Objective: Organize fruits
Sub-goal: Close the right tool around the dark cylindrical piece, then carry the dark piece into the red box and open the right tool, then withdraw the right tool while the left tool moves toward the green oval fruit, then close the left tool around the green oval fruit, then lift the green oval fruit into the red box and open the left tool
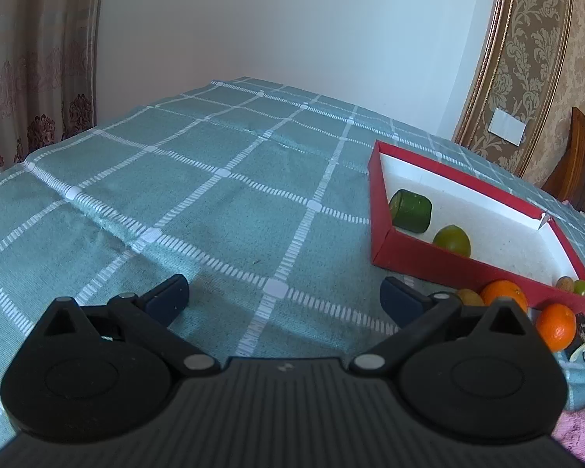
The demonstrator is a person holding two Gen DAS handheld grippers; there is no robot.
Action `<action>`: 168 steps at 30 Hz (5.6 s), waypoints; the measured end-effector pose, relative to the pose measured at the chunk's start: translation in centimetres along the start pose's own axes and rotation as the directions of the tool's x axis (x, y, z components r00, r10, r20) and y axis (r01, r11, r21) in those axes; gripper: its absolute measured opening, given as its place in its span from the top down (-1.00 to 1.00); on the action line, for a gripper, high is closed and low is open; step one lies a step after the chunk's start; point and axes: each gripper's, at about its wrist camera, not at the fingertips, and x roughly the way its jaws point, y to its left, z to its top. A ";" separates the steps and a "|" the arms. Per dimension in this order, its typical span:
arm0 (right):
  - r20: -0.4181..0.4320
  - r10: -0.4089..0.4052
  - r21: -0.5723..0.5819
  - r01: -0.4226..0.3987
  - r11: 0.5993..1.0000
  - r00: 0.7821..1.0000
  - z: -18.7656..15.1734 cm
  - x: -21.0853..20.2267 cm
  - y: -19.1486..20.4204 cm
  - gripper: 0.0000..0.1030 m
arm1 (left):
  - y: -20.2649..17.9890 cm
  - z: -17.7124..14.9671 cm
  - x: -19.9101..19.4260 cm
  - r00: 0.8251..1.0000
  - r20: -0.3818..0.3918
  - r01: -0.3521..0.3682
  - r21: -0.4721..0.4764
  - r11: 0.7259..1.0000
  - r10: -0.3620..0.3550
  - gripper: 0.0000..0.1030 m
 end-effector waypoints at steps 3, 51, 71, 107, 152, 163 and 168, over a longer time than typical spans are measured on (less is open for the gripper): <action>-0.016 -0.022 -0.006 0.022 1.000 1.000 -1.0 -0.4 -0.2 0.55 | 0.0 0.0 0.0 1.000 -0.001 -0.001 0.002 1.000 0.001 -1.00; -0.012 -0.001 -0.052 0.000 0.999 1.000 5.4 6.4 0.2 0.22 | -0.4 0.0 0.2 1.000 -0.013 -0.017 0.022 1.000 0.018 -1.00; -0.121 -0.059 -0.056 0.053 0.997 0.991 4.4 13.6 -0.8 0.16 | -0.5 0.1 0.3 0.999 -0.019 -0.027 0.037 0.999 0.028 -1.00; 0.007 -0.164 0.104 0.162 0.981 0.986 -1.2 2.8 -3.8 -0.70 | -4.8 -1.4 -2.6 0.993 0.118 -0.004 0.268 0.963 -0.028 -0.96; -0.001 -0.127 0.141 0.126 0.982 0.992 -1.3 2.9 -4.4 -0.70 | -11.9 0.3 -2.5 0.997 0.026 0.055 0.428 0.902 -0.073 0.52; -0.001 -0.117 0.158 0.115 0.981 0.993 -1.3 3.0 -4.4 -0.70 | -13.2 3.4 0.4 0.998 0.058 -0.029 0.387 0.922 0.007 0.52; -0.001 -0.108 0.165 0.107 0.980 0.994 -1.3 3.1 -4.7 -0.70 | -13.5 4.2 2.0 0.998 0.054 -0.047 0.370 0.928 0.029 0.52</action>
